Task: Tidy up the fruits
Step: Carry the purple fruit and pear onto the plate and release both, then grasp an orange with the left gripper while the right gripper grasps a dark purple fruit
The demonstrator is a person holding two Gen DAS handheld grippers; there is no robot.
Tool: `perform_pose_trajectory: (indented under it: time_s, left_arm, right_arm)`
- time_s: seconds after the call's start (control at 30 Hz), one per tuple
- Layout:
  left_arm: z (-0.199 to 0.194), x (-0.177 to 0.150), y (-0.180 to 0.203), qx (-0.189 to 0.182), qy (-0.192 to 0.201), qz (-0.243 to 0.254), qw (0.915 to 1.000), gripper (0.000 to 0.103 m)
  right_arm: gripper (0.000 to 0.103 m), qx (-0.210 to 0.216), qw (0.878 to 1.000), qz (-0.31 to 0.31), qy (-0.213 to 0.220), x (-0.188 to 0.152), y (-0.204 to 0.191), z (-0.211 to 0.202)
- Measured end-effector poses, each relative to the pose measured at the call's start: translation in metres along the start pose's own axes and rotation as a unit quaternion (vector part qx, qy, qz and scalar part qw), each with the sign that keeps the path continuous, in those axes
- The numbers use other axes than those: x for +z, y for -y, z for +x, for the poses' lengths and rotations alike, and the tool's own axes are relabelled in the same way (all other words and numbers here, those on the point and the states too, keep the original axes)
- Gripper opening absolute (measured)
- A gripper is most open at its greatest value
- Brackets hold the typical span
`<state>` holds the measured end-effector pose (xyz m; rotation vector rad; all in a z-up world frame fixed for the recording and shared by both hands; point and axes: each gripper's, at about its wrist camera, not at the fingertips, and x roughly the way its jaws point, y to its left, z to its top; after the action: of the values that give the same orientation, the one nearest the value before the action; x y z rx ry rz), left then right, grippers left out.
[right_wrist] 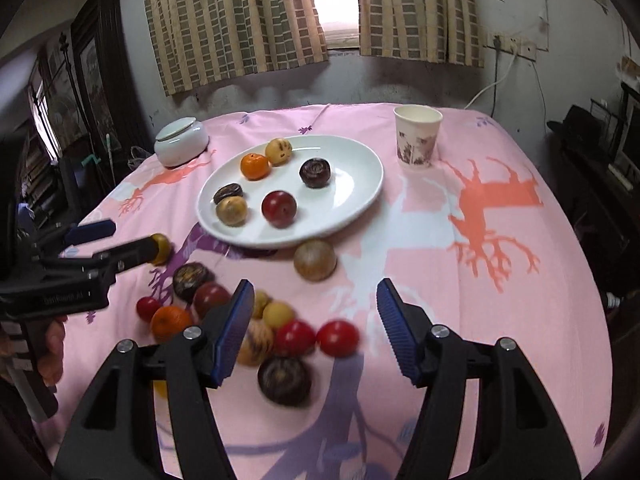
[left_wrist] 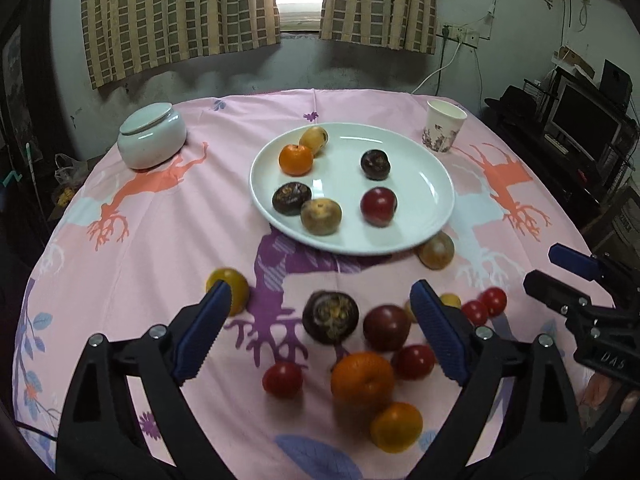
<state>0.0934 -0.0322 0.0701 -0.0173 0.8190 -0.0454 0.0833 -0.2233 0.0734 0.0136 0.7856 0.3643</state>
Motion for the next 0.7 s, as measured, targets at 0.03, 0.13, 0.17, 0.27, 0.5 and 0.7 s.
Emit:
perform_pose_trajectory:
  time_s: [0.03,0.13,0.17,0.27,0.5,0.7]
  left_arm:
    - [-0.003,-0.009,0.000,-0.005,-0.005,-0.003,1.0000,0.093]
    - [-0.005,-0.034,0.001,-0.016,-0.031,-0.012,0.9993,0.093]
    - [-0.005,-0.041,0.001,-0.019,-0.038,-0.013,0.9990,0.093]
    - [-0.008,-0.057,0.004,-0.016,-0.049,-0.015,0.9985,0.093]
    - [0.000,-0.075,0.013,-0.010,-0.076,-0.019,0.9969,0.093]
    - [0.015,-0.084,0.027,-0.008,-0.094,-0.001,0.9956,0.093]
  right_arm:
    - [0.064,0.002,1.000,0.006,-0.001,-0.007,0.000,-0.005]
    - [0.065,0.009,1.000,0.021,-0.007,-0.025,0.000,-0.012]
    - [0.066,0.012,0.999,0.029,-0.012,-0.031,0.001,-0.013]
    - [0.066,0.032,0.998,0.055,-0.023,-0.045,0.006,-0.009]
    - [0.066,0.057,0.997,0.055,-0.026,-0.054,0.008,-0.003]
    - [0.066,0.044,0.998,0.044,-0.015,-0.054,0.006,-0.008]
